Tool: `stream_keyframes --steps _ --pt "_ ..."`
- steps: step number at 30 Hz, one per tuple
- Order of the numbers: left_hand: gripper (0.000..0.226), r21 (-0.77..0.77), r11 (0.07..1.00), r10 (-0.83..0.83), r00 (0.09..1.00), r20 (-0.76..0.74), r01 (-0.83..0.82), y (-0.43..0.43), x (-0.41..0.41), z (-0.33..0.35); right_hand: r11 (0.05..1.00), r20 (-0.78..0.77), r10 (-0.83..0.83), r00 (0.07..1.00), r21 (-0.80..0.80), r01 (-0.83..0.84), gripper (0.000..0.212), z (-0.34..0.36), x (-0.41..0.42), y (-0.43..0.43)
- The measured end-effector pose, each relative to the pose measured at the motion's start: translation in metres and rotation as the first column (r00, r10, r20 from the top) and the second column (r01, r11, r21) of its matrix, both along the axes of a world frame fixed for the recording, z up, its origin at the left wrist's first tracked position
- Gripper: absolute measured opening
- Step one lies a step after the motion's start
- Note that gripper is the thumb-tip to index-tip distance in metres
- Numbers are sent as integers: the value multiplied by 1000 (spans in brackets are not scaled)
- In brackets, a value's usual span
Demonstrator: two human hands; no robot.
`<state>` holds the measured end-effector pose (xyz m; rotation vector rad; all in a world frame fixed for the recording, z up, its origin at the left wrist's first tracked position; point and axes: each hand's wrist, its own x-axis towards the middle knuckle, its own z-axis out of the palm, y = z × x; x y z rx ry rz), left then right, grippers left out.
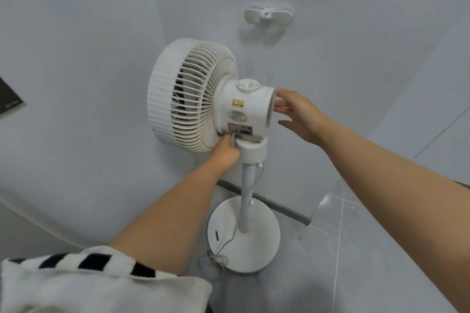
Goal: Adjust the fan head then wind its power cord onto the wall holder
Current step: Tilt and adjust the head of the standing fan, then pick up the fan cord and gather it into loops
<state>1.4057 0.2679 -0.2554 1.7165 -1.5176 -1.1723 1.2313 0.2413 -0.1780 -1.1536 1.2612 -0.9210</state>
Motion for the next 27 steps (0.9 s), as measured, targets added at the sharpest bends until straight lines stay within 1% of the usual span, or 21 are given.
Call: stream_keyframes --steps 1,2,4,5,7,9,11,13,15,16,18,20,23,27 --pt "61 -16 1000 1 999 -42 -2 -3 0 -2 998 56 -48 997 36 46 35 -11 -7 -1" --pt "60 -29 1000 4 997 -74 -6 -4 0 -3 993 63 -100 993 70 95 38 -24 -12 -1" --pt "63 -29 999 13 992 -128 -17 -6 2 -6 979 -88 -142 986 133 153 35 -59 -18 0" --pt "65 -28 999 16 988 -153 -21 -8 3 -8 972 -193 -119 974 176 153 34 -79 -18 1" --pt "66 -33 999 11 979 -203 -18 -10 3 -11 948 -326 -19 945 295 120 35 -114 -13 7" --pt "62 -54 998 15 973 -231 -29 -11 2 -15 915 -348 83 934 398 67 33 -140 -3 15" --pt "59 -68 997 13 972 -235 -30 -12 1 -18 892 -295 136 946 453 13 32 -157 10 19" --pt "56 -82 996 5 972 -234 -25 -14 -2 -20 882 -219 170 961 470 -49 31 -166 22 21" --pt "53 -89 996 -13 967 -254 -10 -15 -2 -25 892 -174 171 970 446 -77 22 -170 32 22" --pt "52 -97 995 -30 966 -258 5 -15 -3 -28 902 -188 170 967 425 -76 20 -171 34 21" --pt "52 -105 994 -55 967 -248 29 -14 -3 -34 920 -245 196 949 382 -91 30 -174 36 18" --pt "52 -108 994 -59 964 -258 32 -13 -4 -37 919 -311 264 913 368 -141 32 -170 36 19" --pt "49 -110 994 -30 969 -244 3 -15 -6 -35 891 -375 374 848 397 -218 32 -160 33 22" --pt "47 -106 994 16 978 -209 -39 -20 -5 -35 868 -424 447 788 420 -266 28 -145 31 25"
